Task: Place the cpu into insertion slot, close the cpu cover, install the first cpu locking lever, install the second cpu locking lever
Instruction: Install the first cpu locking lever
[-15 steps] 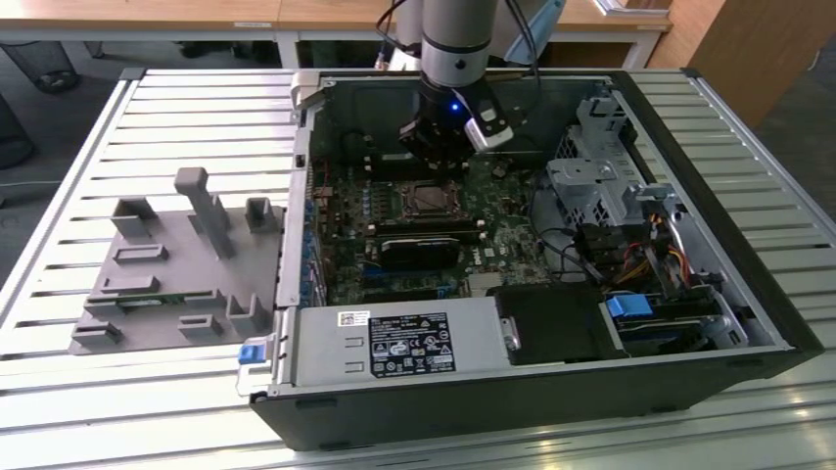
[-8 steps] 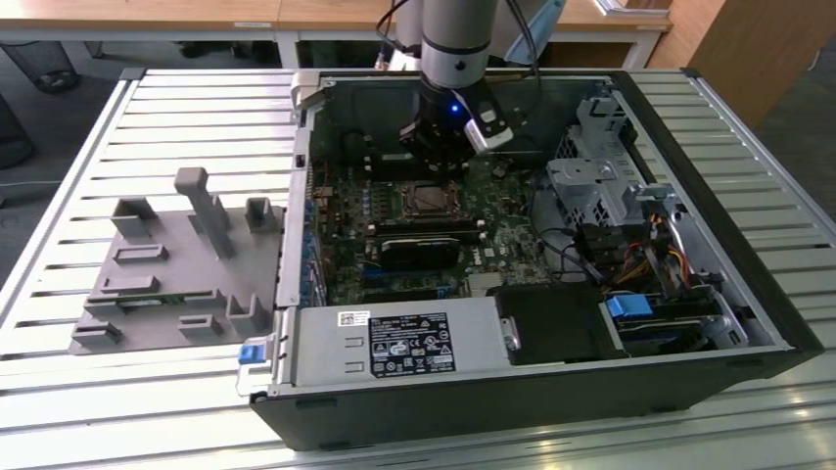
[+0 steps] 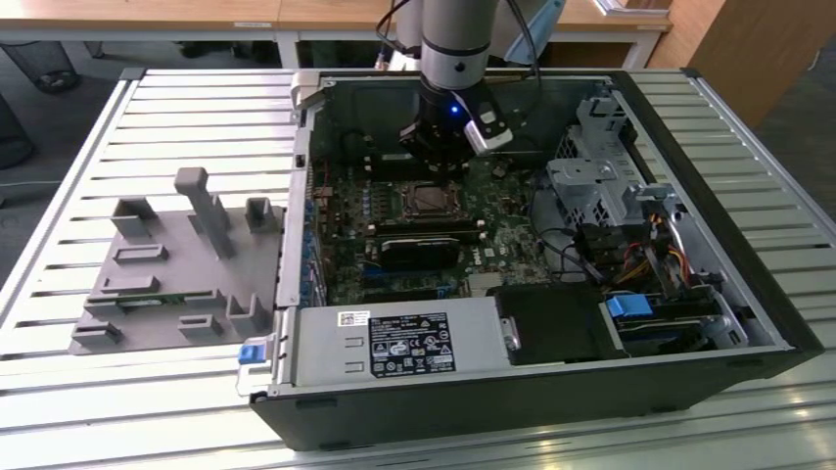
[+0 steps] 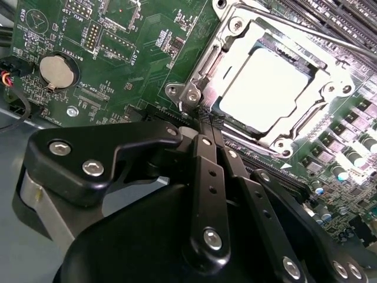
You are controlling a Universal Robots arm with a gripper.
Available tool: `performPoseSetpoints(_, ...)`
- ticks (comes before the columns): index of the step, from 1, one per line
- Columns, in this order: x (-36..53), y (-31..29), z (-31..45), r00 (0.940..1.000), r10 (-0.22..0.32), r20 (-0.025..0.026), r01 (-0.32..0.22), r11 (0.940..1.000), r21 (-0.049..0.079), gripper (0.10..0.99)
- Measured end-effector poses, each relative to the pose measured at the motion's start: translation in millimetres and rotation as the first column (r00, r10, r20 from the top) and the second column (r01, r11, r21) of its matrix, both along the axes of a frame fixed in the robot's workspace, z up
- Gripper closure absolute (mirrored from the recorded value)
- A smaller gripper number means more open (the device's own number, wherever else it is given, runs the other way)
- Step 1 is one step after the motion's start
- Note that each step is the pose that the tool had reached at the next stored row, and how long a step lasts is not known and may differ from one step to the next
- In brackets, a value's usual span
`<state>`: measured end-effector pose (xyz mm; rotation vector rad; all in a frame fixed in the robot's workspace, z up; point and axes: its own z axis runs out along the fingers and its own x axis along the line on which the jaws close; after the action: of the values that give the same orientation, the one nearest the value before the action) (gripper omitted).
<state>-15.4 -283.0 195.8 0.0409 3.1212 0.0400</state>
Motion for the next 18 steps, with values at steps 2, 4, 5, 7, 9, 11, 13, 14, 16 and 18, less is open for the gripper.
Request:
performPoseSetpoints(2, 0.0, 0.1, -0.1, 1.0, 0.0, 0.0002, 0.0, 1.0, 0.001, 0.969)
performPoseSetpoints(4, 0.2, 0.2, 0.6, 1.0, 0.0, 0.001, 0.0, 1.0, 0.003, 0.969)
performPoseSetpoints(5, 0.3, 0.4, 1.8, 1.0, 0.0, 0.0016, 0.0, 1.0, 0.004, 0.969)
performPoseSetpoints(7, 0.1, 0.1, 7.0, 1.0, 0.0, 0.0004, 0.0, 1.0, 0.002, 0.969)
performPoseSetpoints(9, 0.1, 0.1, 12.6, 1.0, 0.0, 0.0005, 0.0, 1.0, 0.002, 0.969)
performPoseSetpoints(11, 0.1, 0.1, 19.6, 1.0, 0.0, 0.0002, 0.0, 1.0, 0.002, 0.969)
performPoseSetpoints(13, 0.1, 0.1, 22.5, 1.0, 0.0, 0.0003, 0.0, 1.0, 0.002, 0.969)
performPoseSetpoints(14, 0.1, 0.1, 22.5, 1.0, 0.0, 0.0004, 0.0, 1.0, 0.002, 0.969)
performPoseSetpoints(16, 0.1, -0.7, 22.6, 1.0, 0.0, 0.0003, 0.0, 1.0, 0.002, 0.969)
performPoseSetpoints(18, 0.1, -2.1, 22.5, 1.0, 0.0, 0.0004, 0.0, 1.0, 0.002, 0.969)
